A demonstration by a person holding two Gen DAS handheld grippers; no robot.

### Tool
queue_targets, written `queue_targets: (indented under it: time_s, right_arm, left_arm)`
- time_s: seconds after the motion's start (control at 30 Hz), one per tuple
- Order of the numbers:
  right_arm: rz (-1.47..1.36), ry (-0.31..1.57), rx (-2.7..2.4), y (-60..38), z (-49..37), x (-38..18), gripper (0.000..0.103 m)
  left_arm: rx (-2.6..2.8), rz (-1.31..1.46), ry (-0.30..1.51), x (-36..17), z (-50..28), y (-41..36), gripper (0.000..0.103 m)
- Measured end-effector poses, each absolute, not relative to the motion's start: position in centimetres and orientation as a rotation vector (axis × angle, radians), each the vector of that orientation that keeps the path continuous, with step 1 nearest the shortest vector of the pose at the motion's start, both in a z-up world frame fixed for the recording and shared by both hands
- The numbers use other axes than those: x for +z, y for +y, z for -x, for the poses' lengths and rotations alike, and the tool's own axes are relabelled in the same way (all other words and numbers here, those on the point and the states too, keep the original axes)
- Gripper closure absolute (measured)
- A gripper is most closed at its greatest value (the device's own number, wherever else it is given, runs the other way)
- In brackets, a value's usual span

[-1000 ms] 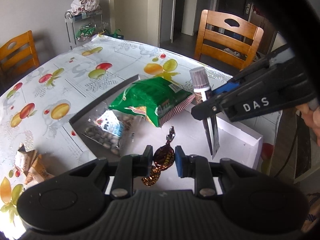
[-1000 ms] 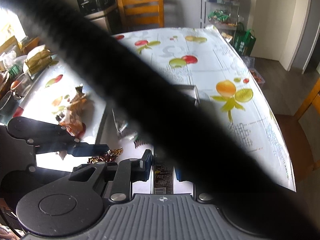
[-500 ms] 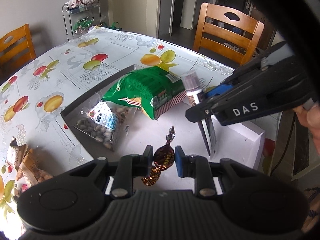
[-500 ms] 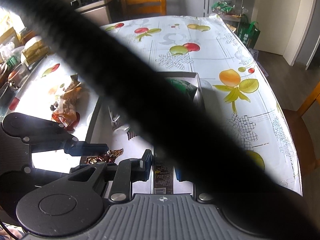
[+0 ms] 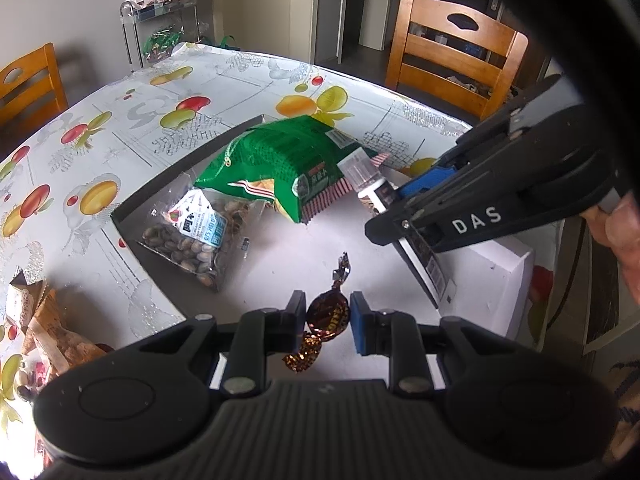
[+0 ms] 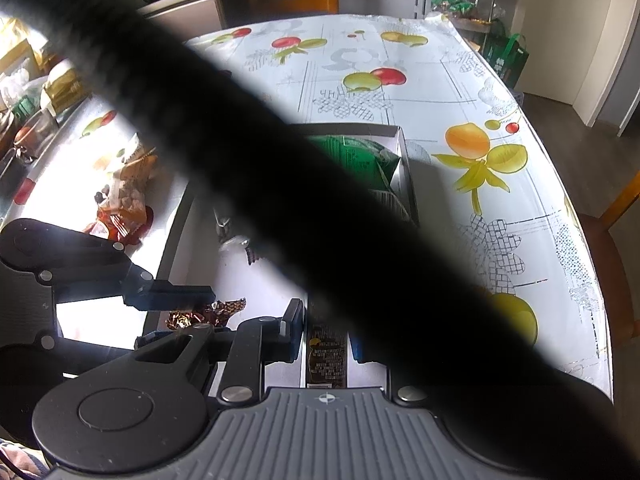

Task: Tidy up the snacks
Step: 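Lower the dark chocolate bar into the box and open the right tool while the left holds the candy, then open the left tool to drop the brown candy into the box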

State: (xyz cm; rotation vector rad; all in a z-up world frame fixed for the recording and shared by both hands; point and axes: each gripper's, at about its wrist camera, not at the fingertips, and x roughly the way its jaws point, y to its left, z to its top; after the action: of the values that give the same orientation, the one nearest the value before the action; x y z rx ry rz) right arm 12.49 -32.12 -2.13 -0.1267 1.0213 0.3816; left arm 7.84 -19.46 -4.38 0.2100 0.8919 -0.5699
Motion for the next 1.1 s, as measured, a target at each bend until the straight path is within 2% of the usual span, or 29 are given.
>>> queue_targets:
  time_s: [1.1]
  right_arm:
    - [0.167,1.099,0.375,-31.7,-12.5,-4.3,0.076]
  left_arm:
    - [-0.58,-0.262,0.925,-6.0,-8.0,-20.3,0.082]
